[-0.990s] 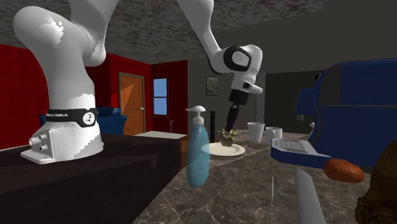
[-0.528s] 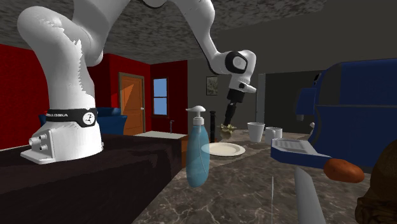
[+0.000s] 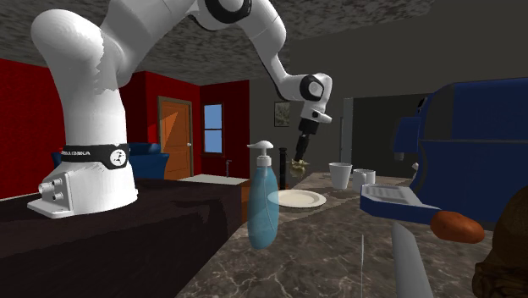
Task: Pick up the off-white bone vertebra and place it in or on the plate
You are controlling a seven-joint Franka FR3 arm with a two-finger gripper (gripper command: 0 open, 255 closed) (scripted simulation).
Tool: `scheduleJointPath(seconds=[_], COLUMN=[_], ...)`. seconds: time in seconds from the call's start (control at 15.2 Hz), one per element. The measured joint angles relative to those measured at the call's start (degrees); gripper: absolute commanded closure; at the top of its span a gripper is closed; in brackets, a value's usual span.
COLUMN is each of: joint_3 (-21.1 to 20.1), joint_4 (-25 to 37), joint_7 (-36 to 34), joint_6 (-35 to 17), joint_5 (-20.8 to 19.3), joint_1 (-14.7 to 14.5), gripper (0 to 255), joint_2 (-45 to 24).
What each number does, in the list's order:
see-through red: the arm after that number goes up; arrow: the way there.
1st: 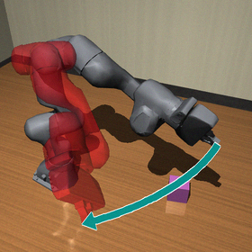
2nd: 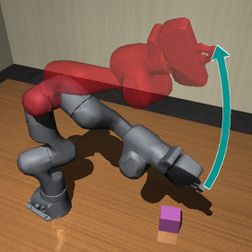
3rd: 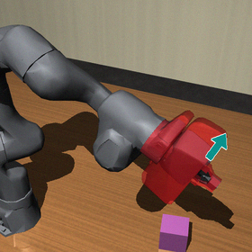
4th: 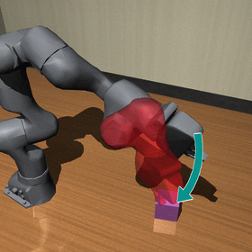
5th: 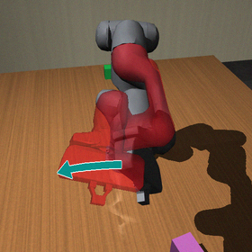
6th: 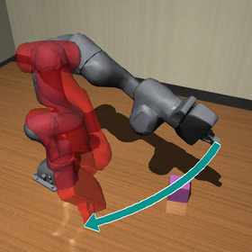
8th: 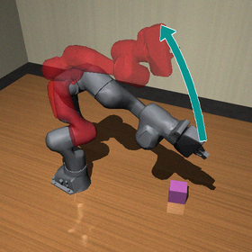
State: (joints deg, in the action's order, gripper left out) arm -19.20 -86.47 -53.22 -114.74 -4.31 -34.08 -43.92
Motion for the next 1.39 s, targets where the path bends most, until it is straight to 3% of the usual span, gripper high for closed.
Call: scheduleJointPath(seconds=[0.26, 1.39], joint_3=[0.0, 1.6], joint_4=[3.9, 6.2], joint_7=[-1.5, -1.1], joint_6=[0.9, -5.4], joint_5=[-0.3, -1.8], joint_1=[-2.0, -3.3], gripper=[255, 255], joint_2=[-2.9, -11.6])
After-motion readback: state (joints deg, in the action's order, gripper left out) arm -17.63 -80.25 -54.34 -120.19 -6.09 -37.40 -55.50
